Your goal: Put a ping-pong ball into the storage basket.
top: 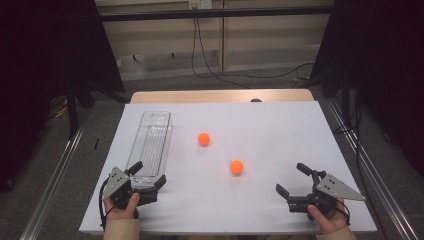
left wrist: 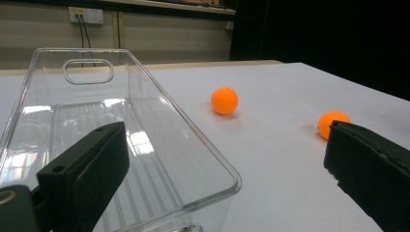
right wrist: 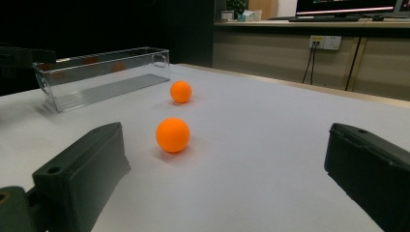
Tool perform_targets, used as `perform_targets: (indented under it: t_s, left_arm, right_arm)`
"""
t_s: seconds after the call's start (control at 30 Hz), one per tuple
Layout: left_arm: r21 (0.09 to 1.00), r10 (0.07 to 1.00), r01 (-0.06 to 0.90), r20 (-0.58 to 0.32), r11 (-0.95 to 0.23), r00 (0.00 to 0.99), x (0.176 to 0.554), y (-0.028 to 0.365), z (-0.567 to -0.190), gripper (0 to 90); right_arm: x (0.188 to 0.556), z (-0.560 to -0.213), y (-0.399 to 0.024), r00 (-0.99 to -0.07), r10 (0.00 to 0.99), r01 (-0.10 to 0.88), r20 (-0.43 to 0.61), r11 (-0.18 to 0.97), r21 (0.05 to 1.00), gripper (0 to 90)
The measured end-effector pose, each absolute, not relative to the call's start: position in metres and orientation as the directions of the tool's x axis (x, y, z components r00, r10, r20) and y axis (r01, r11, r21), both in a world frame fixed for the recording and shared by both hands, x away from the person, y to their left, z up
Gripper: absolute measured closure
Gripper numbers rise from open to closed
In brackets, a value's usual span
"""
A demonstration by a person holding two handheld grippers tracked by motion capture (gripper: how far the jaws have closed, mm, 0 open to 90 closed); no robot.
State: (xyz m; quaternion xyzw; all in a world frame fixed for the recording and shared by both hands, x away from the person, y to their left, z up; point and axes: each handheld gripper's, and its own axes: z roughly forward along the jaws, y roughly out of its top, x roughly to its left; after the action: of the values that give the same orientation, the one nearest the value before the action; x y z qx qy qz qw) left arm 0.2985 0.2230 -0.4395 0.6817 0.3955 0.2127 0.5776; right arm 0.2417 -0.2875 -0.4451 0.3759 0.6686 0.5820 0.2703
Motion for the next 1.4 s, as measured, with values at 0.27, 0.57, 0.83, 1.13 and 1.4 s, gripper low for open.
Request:
perform_targets:
  t_s: [0.27,0.57,0.83,1.13,1.4]
  left_arm:
    - [0.955,0.775,0.295,-0.18,-0.01,0.606,0.299,0.22,-0.438,2.2]
    - [0.955,0.751,0.295,-0.179,-0.022,0.636,0.301,0.211,-0.436,2.2]
    - [0.952,0.735,0.304,-0.186,-0.029,0.652,0.303,0.203,-0.434,2.2]
    - [0.953,0.718,0.297,-0.17,-0.054,0.675,0.306,0.192,-0.431,2.2]
    - [0.948,0.714,0.315,-0.186,-0.051,0.675,0.308,0.182,-0.43,2.0]
  right_arm:
    - [0.241,-0.445,-0.288,-0.574,0.816,0.187,0.072,0.045,0.981,0.7]
    - [0.241,-0.445,-0.288,-0.572,0.817,0.187,0.072,0.045,0.981,1.0]
    - [0.24,-0.445,-0.288,-0.571,0.818,0.188,0.07,0.048,0.981,1.3]
    - [0.24,-0.445,-0.289,-0.571,0.818,0.184,0.071,0.044,0.982,1.6]
    - [0.239,-0.445,-0.289,-0.569,0.819,0.185,0.07,0.045,0.982,1.7]
